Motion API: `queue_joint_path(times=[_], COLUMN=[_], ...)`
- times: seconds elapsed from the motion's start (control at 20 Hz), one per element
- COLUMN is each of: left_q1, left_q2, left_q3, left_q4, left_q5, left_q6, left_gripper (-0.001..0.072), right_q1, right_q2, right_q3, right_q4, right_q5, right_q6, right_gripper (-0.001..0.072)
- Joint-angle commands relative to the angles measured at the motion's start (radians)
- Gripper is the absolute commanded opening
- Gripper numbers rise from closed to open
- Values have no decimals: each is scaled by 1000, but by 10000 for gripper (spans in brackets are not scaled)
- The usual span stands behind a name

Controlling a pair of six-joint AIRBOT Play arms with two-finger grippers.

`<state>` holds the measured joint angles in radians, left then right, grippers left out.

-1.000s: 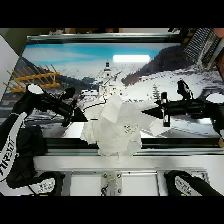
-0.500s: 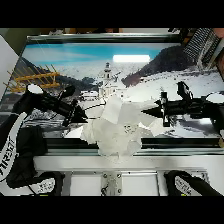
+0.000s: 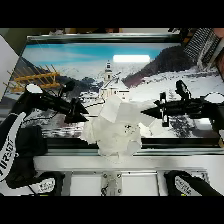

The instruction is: Fold the clothes and pants, and hang the long-sleeved shirts on hangers.

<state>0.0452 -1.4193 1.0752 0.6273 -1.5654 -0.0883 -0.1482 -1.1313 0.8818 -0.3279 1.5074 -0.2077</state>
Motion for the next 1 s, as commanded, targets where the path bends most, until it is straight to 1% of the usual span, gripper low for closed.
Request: queue_joint_path(times=[0.0,0.15,0.25,0.35,0.4,0.45,0.6,0.7,0.75,0.85,0.9,0.95], left_q1=[63,120,150,181,199,219,286,304,304,303,303,303], left_q2=[23,90,146,199,223,245,292,294,291,291,282,266], left_q3=[0,0,0,0,0,0,0,-15,-41,-127,-170,-209], left_q4=[-2,-2,-1,1,1,2,35,90,100,84,68,51], left_q5=[23,99,154,194,216,235,268,264,265,295,320,349], left_q6=[-103,-135,-200,-281,-337,-411,-682,-817,-854,-856,-866,-896], left_gripper=[433,433,432,433,433,432,433,434,435,436,436,436], right_q1=[-1,-1,-1,-1,-1,-1,-2,-2,-2,-2,-2,-2], right_q2=[3,12,23,35,43,53,87,105,112,127,136,143], right_q3=[1,1,1,1,1,1,1,2,2,2,2,2], right_q4=[0,-1,0,-2,-1,-1,0,0,0,0,0,0], right_q5=[0,0,0,0,0,-2,-39,-45,-49,-66,-75,-83], right_q6=[29,63,67,108,111,112,156,158,179,195,195,199], right_gripper=[12,12,11,12,11,11,11,12,11,11,12,12])
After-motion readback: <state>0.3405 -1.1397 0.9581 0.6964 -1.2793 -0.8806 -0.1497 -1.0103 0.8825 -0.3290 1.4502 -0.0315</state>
